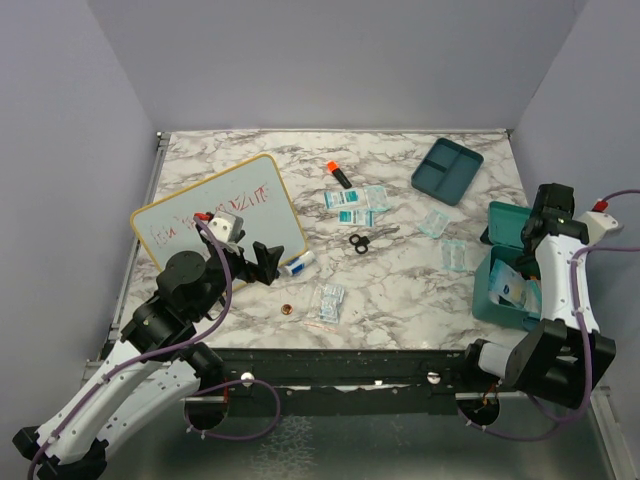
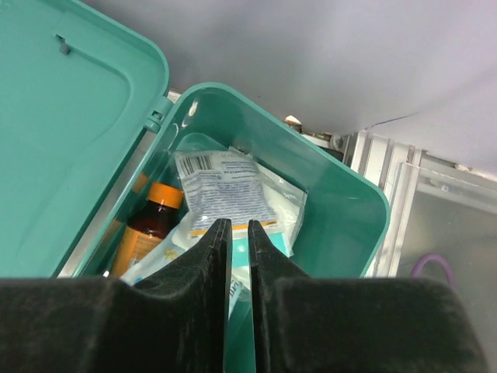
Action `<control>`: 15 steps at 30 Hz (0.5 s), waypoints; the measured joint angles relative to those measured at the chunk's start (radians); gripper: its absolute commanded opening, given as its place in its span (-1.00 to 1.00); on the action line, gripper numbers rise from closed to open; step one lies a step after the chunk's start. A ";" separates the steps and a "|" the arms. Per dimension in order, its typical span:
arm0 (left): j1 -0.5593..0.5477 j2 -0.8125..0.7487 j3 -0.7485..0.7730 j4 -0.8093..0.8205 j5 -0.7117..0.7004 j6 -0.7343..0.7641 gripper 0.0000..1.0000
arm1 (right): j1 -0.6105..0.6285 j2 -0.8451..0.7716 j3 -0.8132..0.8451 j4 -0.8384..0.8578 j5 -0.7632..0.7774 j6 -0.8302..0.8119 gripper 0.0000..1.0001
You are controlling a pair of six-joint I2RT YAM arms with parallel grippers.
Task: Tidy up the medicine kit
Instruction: Place the medical item at the medicine box.
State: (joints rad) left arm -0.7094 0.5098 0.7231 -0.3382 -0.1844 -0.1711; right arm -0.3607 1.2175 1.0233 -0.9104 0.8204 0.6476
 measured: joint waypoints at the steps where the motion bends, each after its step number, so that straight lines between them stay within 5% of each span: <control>1: 0.000 0.000 0.000 0.000 0.000 0.000 0.98 | 0.000 0.000 0.000 0.000 -0.007 0.000 -0.64; 15: 0.000 0.015 0.000 0.000 -0.007 0.000 0.98 | -0.001 -0.039 0.119 0.042 -0.325 -0.137 -0.86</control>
State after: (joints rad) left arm -0.7094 0.5247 0.7231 -0.3382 -0.1917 -0.1707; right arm -0.3614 1.1786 1.1423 -0.8680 0.4953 0.5110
